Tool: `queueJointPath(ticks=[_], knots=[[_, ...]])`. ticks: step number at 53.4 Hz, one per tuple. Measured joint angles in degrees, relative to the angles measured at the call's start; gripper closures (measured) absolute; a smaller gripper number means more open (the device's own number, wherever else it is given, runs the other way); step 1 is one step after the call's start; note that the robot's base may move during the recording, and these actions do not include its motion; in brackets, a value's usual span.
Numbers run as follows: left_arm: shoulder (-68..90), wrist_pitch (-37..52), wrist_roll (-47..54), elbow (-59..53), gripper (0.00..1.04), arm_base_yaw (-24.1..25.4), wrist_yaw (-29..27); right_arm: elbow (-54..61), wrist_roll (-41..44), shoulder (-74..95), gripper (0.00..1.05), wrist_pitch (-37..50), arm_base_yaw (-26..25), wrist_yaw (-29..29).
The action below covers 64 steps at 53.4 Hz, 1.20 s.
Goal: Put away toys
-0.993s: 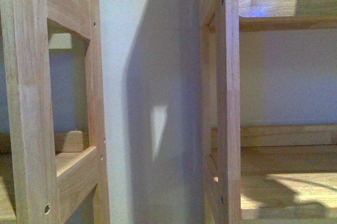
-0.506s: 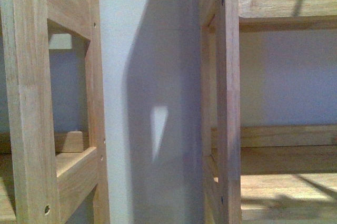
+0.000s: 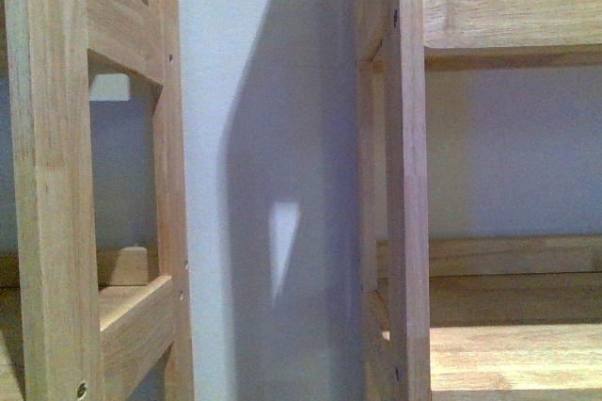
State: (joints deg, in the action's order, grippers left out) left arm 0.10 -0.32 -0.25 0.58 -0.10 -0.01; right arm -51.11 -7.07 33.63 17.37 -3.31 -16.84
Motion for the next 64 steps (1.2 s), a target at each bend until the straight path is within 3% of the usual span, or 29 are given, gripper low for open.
queueJointPath(ticks=[11, 22, 25, 30, 40, 53, 54, 59, 62, 64], knots=[[0.00, 0.00, 0.00, 0.00, 0.06, 0.00, 0.00, 11.67, -4.44, -5.14, 0.07, -0.35, -1.95, -0.07], [0.00, 0.00, 0.00, 0.00, 0.06, 0.00, 0.00, 26.58, -2.14, -13.35, 0.07, 6.73, 8.48, -6.32], [0.00, 0.00, 0.00, 0.00, 0.06, 0.00, 0.00, 30.64, -1.77, -15.17, 0.07, 6.78, 9.09, -6.54], [0.00, 0.00, 0.00, 0.00, 0.06, 0.00, 0.00, 35.17, -1.14, -17.44, 0.07, 6.40, 8.00, -5.55], [0.00, 0.00, 0.00, 0.00, 0.06, 0.00, 0.00, 40.24, -3.96, -21.59, 0.07, -0.66, 0.57, -0.61], [0.00, 0.00, 0.00, 0.00, 0.06, 0.00, 0.00, 40.61, -5.40, -22.05, 0.07, -0.98, -0.26, -0.07], [0.00, 0.00, 0.00, 0.00, 0.06, 0.00, 0.02, 40.44, -5.25, -21.99, 0.07, -1.75, -0.68, 0.81], [0.00, 0.00, 0.00, 0.00, 0.06, 0.00, 0.02, 37.42, 0.15, -22.05, 0.20, -14.12, -5.49, 16.83], [0.00, 0.00, 0.00, 0.00, 0.06, 0.00, 0.00, 37.66, 2.45, -22.64, 0.28, -18.82, -5.64, 23.32], [0.00, 0.00, 0.00, 0.00, 0.06, 0.00, -0.07, 38.25, 3.52, -22.99, 0.34, -19.69, -5.07, 24.22]])
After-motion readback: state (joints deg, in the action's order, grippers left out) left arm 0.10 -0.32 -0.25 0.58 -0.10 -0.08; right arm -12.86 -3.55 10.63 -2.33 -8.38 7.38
